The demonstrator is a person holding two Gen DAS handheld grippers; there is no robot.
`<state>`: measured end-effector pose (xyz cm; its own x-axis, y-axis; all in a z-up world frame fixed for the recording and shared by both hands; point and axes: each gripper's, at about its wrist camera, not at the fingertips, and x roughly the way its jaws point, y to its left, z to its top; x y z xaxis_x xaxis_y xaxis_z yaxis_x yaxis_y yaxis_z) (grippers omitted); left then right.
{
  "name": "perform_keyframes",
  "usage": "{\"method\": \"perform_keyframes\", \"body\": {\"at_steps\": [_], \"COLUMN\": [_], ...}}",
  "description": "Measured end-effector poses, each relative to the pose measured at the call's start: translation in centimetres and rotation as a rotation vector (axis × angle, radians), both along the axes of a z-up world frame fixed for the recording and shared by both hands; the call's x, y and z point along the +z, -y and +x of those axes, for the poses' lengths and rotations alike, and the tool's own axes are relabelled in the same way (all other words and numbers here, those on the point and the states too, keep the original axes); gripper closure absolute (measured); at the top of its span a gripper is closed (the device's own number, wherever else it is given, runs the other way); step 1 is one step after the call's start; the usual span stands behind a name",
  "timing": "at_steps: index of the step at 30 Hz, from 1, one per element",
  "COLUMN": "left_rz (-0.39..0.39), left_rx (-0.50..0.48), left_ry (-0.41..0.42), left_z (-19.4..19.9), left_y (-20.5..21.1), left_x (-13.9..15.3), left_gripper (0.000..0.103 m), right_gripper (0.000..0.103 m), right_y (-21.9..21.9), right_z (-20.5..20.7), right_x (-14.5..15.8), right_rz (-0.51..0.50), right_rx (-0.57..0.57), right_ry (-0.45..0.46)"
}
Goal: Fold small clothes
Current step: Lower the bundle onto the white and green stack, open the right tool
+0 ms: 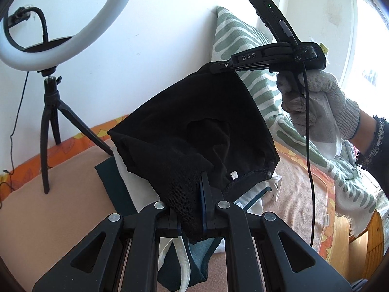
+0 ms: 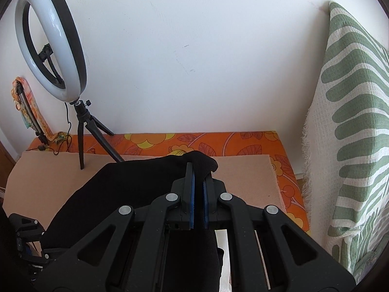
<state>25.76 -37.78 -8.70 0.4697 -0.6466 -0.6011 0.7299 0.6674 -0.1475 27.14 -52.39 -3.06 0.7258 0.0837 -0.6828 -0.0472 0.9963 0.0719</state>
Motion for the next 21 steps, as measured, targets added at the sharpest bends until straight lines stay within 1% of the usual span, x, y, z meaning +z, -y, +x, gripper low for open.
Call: {"method": "perform_keyframes", "body": {"at_steps": [2, 4, 5, 6, 7, 8, 9, 10, 11, 12, 14, 16, 18, 21], "left_rz": [0.006, 0.009, 0.016, 0.018, 0.022, 0.029, 0.032, 0.035, 0.033, 0.025, 0.001, -0.009, -0.012, -0.023], "left_rx": [0.001, -0.005, -0.003, -0.01, -0.028, -0.04, -0.039, -0.028, -0.024, -0.027, -0.025, -0.007, 0.003, 0.025], "left_ry": [-0.019, -0.037, -0.029, -0.027, -0.031, -0.034, -0.024, -0.002, 0.017, 0.017, -0.013, -0.031, -0.042, -0.075], "left_z": [0.3, 0.3, 0.2, -0.1, -0.2, -0.5, -0.9, -1.4, -1.9, -2.2, -2.3, -2.2, -2.3, -2.3], "left_y": [0.2, 0.3, 0.3, 0.3, 0.3, 0.4, 0.2, -0.1, -0.4, -0.7, -1.4, -2.2, -3.1, -4.8], "left_x": [-0.4, -0.6, -0.5, -0.3, -0.2, 0.0, 0.2, 0.5, 0.7, 0.9, 1.2, 1.4, 1.5, 1.6], "left_gripper": [0.094, 0.092, 0.089, 0.087, 0.077, 0.057, 0.046, 0.031, 0.029, 0.029, 0.029, 0.029, 0.029, 0.029], "right_gripper": [0.097, 0.096, 0.089, 0.069, 0.058, 0.045, 0.044, 0.044, 0.044, 0.044, 0.044, 0.044, 0.044, 0.044], "right_y": [-0.1, -0.3, -0.2, -0.1, 0.0, 0.1, 0.2, 0.4, 0.6, 0.9, 1.5, 1.9, 2.1, 1.7], "right_z": [0.7, 1.3, 1.6, 1.8, 1.8, 1.4, 1.0, 0.8, 0.5, 0.1, -0.7, -2.2, -3.4, -5.8], "right_x": [-1.0, -1.9, -2.4, -2.7, -3.0, -3.0, -3.0, -2.9, -3.0, -3.0, -3.1, -3.1, -3.4, -3.3], "right_rz": [0.01, -0.02, -0.02, -0.021, -0.029, -0.038, -0.046, -0.047, -0.041, -0.028, 0.006, 0.017, 0.038, 0.018], "right_rx": [0.015, -0.008, -0.014, -0.026, -0.044, -0.057, -0.064, -0.067, -0.07, -0.078, -0.087, -0.109, -0.104, -0.112], "right_ry": [-0.016, -0.032, -0.053, -0.072, -0.081, -0.073, -0.058, -0.055, -0.058, -0.063, -0.068, -0.054, -0.06, -0.035]}}
